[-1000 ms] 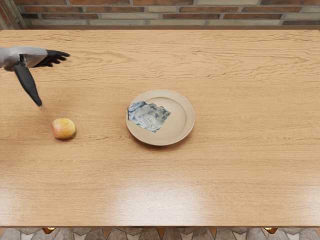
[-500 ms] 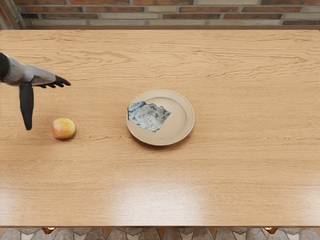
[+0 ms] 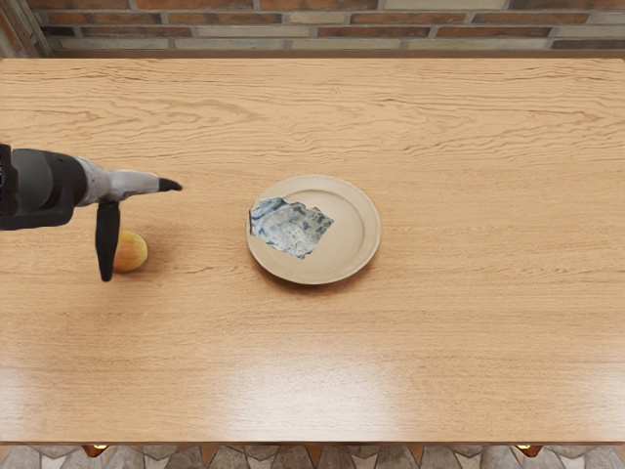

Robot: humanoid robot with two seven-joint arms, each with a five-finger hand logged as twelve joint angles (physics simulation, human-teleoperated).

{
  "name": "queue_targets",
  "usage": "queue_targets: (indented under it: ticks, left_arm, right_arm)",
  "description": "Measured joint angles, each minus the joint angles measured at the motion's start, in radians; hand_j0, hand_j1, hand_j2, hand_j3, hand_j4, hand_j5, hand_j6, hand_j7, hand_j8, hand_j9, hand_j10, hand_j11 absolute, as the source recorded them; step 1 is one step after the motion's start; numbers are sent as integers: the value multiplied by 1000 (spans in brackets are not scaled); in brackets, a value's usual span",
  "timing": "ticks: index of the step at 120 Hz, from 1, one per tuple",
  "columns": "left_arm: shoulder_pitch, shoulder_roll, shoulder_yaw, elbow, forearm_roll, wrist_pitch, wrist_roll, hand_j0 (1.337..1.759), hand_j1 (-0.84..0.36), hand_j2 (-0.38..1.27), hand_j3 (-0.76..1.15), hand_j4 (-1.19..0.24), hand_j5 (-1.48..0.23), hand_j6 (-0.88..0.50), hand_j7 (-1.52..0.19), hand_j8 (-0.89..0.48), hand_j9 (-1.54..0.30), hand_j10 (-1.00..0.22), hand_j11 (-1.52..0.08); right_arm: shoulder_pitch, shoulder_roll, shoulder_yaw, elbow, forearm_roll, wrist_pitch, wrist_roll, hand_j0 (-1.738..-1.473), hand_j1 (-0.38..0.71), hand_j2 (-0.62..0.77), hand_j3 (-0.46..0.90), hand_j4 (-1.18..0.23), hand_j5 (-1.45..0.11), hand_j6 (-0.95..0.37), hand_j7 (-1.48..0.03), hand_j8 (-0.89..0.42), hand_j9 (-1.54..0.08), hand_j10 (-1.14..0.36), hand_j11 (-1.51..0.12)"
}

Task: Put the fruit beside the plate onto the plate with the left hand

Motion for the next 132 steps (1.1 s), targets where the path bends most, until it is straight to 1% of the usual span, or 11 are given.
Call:
queue_targets:
  ticks: [21, 30, 49, 56, 65, 72, 81, 101, 115, 132]
  left_arm:
    - [82, 2, 1, -4, 73, 79, 0, 1658, 349, 1, 0, -5, -1, -6, 0, -6, 0, -4, 0]
    - [101, 3, 1, -4, 105, 114, 0, 1658, 349, 2, 0, -5, -1, -6, 0, -6, 0, -4, 0]
    - [111, -3, 4, 0, 131, 160, 0, 1658, 343, 3, 0, -11, -8, -13, -8, -12, -8, -10, -8]
    - [127, -4, 8, 1, 134, 166, 0, 1658, 329, 5, 0, -23, -24, -24, -23, -24, -23, -22, -23]
    - [128, -5, 16, 1, 139, 170, 0, 1658, 309, 9, 0, -40, -46, -42, -46, -42, -46, -40, -45]
    - [146, -7, 20, 2, 159, 172, 0, 1658, 289, 12, 0, -57, -68, -59, -68, -58, -67, -56, -67]
    - [151, -6, 23, 2, 187, 175, 0, 1658, 268, 16, 0, -75, -91, -77, -90, -76, -90, -74, -90]
    - [173, -7, 26, 3, 257, 235, 0, 1658, 228, 23, 0, -108, -134, -110, -134, -110, -133, -108, -133]
    - [208, -9, 25, 3, 296, 272, 0, 1658, 215, 26, 0, -120, -149, -122, -149, -122, -148, -119, -148]
    - [222, -10, 26, 3, 319, 293, 0, 1658, 188, 31, 0, -143, -179, -145, -178, -145, -178, -142, -178]
  right_arm:
    - [6, 0, 1, 0, 0, 0, 0, -1658, -334, -3, 0, -12, -16, -12, -16, -12, -16, -12, -16]
    - [7, 0, 1, 0, 0, 0, 0, -1658, -334, -3, 0, -12, -16, -12, -16, -12, -16, -12, -16]
    - [9, 0, 2, 0, 0, 0, 0, -1658, -334, -3, 0, -12, -16, -12, -16, -12, -16, -12, -16]
    - [9, 0, 2, 0, 0, 0, 0, -1658, -334, -3, 0, -12, -16, -12, -16, -12, -16, -12, -16]
    - [9, 0, 2, 0, 0, 0, 0, -1658, -334, -3, 0, -12, -16, -12, -16, -12, -16, -12, -16]
    - [9, 0, 2, 0, 0, 0, 0, -1658, -334, -3, 0, -13, -17, -12, -17, -12, -17, -13, -17]
    - [11, 0, 2, 0, 0, 0, 0, -1658, -333, -3, 0, -13, -17, -13, -17, -13, -17, -13, -17]
    - [13, 0, 2, 0, 0, 0, 0, -1658, -334, -3, 0, -13, -17, -13, -17, -13, -17, -13, -17]
    - [14, 0, 2, 0, 0, 0, 0, -1658, -334, -3, 0, -13, -17, -12, -17, -12, -17, -13, -17]
    - [15, 0, 2, 0, 0, 0, 0, -1658, -334, -3, 0, -12, -16, -12, -16, -12, -16, -12, -16]
